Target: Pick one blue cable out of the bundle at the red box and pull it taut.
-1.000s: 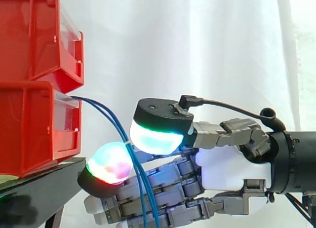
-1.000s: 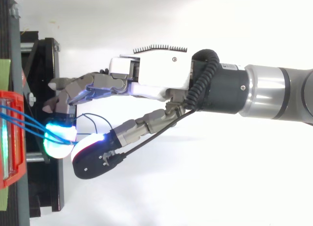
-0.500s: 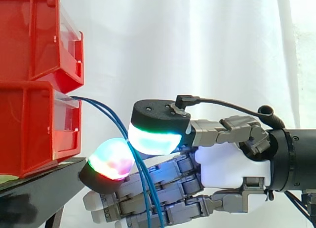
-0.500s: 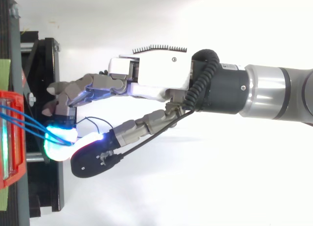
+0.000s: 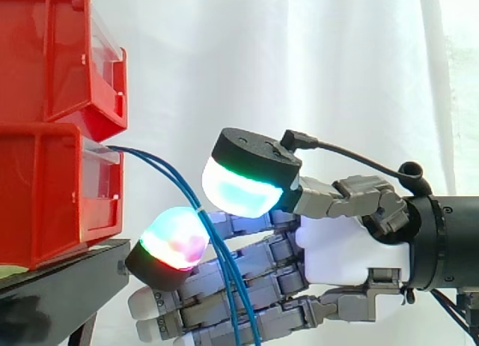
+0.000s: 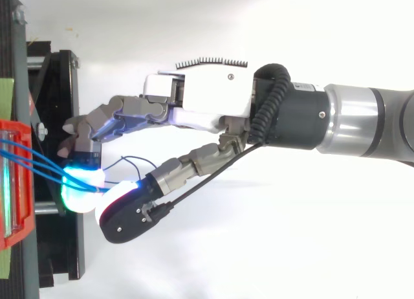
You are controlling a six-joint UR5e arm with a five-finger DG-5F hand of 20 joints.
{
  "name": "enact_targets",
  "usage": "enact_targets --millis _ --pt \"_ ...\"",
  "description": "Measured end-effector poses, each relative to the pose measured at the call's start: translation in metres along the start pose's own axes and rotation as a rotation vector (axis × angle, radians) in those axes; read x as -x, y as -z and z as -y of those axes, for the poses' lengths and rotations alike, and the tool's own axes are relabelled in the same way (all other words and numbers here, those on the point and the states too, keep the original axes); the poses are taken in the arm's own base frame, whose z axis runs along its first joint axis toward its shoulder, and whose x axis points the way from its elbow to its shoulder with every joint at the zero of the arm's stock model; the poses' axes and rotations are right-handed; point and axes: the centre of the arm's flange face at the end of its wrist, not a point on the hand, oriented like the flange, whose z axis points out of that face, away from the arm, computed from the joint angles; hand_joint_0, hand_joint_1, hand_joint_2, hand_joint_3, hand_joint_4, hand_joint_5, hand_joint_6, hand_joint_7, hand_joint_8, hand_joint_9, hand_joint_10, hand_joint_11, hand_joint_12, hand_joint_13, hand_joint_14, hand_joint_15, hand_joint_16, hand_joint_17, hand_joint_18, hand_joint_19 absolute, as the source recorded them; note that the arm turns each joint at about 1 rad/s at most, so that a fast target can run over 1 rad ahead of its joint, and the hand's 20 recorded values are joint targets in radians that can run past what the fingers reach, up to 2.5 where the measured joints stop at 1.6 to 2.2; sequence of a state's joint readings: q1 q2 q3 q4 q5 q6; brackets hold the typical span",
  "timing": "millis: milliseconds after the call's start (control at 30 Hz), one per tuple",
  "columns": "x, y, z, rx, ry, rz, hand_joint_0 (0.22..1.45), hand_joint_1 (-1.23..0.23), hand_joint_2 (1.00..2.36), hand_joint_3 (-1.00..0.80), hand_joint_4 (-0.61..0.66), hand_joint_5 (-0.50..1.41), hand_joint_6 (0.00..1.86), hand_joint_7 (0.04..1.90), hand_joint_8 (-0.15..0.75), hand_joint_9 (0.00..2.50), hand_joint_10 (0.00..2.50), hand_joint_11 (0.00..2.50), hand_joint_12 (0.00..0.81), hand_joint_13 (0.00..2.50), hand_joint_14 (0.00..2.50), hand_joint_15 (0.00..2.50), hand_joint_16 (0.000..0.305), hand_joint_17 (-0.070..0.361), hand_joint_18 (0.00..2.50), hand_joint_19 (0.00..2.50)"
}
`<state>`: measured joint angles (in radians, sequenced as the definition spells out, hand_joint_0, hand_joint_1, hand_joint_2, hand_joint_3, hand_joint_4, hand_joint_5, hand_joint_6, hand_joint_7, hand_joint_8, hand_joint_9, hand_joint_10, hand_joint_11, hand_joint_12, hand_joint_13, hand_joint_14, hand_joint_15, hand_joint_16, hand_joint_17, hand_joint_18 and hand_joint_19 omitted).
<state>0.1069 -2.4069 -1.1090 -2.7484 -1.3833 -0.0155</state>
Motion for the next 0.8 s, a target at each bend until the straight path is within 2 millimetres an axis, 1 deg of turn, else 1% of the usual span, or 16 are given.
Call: enact_targets --millis 233,367,433,500,567,667,733,767,800 --pt "0.0014 -0.0004 -0.0009 0.002 0.000 0.002 0.59 -0.70 1.02 -0.30 0.16 -0.20 0.89 0.89 0.305 0.46 0.01 0.23 0.365 0.27 0.00 0.14 0.055 0.123 0.25 0.06" --pt "0.0017 -0.0009 -0.0019 0.003 -0.001 0.002 0.59 -0.69 1.02 -0.17 0.10 -0.20 0.92 0.94 0.305 0.47 0.01 0.25 0.367 0.28 0.00 0.14 0.054 0.122 0.25 0.05" --pt "0.0018 -0.0010 -0.0024 0.002 -0.001 0.002 0.60 -0.71 1.02 -0.16 0.08 -0.20 0.93 0.96 0.307 0.47 0.01 0.26 0.367 0.28 0.00 0.14 0.054 0.122 0.26 0.05" --pt "0.0024 -0.0013 -0.0035 0.000 0.000 0.003 0.62 -0.76 1.02 -0.19 0.07 -0.21 0.94 0.97 0.303 0.48 0.01 0.27 0.364 0.30 0.00 0.15 0.054 0.122 0.27 0.04" --pt "0.0028 -0.0014 -0.0042 -0.003 0.000 0.003 0.64 -0.79 1.02 -0.25 0.06 -0.21 0.95 0.94 0.300 0.49 0.01 0.30 0.364 0.31 0.01 0.15 0.054 0.121 0.29 0.03" --pt "0.0029 -0.0017 -0.0056 -0.006 0.001 0.004 0.66 -0.79 1.01 -0.35 0.07 -0.21 0.95 0.93 0.301 0.51 0.01 0.32 0.363 0.32 0.00 0.15 0.054 0.121 0.29 0.03" --pt "0.0028 -0.0019 -0.0065 -0.009 0.002 0.003 0.68 -0.80 1.00 -0.45 0.08 -0.21 0.95 0.91 0.300 0.53 0.01 0.34 0.364 0.33 0.00 0.15 0.054 0.122 0.30 0.03" --pt "0.0032 -0.0018 -0.0073 -0.014 0.002 0.003 0.68 -0.80 1.00 -0.50 0.10 -0.21 0.95 0.90 0.298 0.53 0.01 0.35 0.364 0.33 0.00 0.15 0.054 0.122 0.30 0.03" --pt "0.0035 -0.0017 -0.0079 -0.018 0.003 0.003 0.66 -0.79 1.00 -0.50 0.12 -0.21 0.95 0.89 0.297 0.53 0.01 0.35 0.364 0.33 0.00 0.16 0.054 0.121 0.30 0.03"
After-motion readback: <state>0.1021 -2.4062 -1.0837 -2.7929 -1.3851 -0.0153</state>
